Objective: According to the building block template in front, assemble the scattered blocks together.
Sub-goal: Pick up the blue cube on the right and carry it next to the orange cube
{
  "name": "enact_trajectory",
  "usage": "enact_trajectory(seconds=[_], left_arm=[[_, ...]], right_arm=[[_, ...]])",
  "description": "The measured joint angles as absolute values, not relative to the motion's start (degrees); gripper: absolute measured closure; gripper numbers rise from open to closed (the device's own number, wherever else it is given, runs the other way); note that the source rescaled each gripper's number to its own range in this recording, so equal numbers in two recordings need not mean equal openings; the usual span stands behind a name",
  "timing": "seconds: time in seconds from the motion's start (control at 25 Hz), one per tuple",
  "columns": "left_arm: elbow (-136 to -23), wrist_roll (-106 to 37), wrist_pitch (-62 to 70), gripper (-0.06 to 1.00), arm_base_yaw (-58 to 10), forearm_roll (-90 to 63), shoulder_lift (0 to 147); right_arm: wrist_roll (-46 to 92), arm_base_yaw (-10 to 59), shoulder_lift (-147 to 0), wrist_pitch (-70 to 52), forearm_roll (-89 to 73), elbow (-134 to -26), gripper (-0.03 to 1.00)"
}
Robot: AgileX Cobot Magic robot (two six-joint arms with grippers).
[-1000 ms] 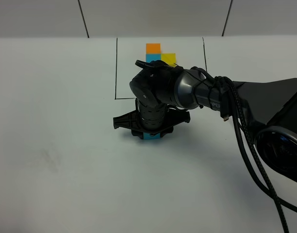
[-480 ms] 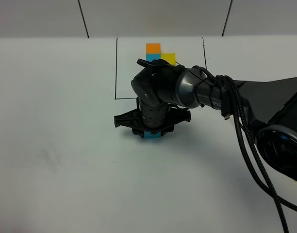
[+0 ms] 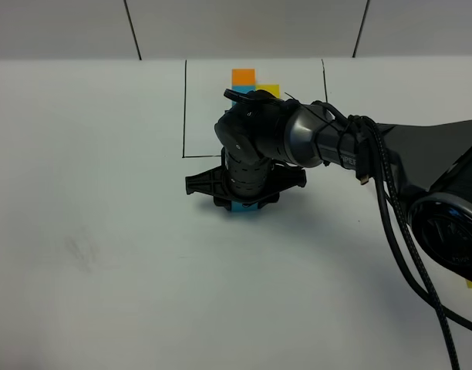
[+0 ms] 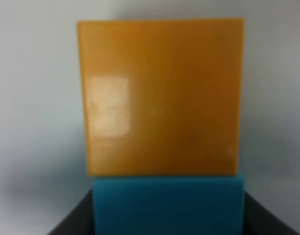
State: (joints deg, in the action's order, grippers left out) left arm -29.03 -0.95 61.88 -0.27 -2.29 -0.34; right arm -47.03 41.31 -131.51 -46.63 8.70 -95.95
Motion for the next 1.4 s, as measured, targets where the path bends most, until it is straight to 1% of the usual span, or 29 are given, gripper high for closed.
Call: enact_trajectory(seconds=[1.0, 1.28, 1.4], left_arm=[[-29.03, -0.95, 61.88, 0.48, -0.27, -2.29, -0.34], [-29.03, -0.95, 61.88, 0.48, -0.27, -2.29, -0.34], [-29.03, -0.95, 61.88, 0.48, -0.27, -2.29, -0.34]], right_arm=[[-44.56, 41.2, -131.51, -46.69, 7.12, -95.95, 0.96], [-46.65, 41.1, -131.51, -46.46, 6.94, -95.95, 0.96], [-47.47, 41.1, -131.46, -46.0, 6.38, -95.95, 0.9]])
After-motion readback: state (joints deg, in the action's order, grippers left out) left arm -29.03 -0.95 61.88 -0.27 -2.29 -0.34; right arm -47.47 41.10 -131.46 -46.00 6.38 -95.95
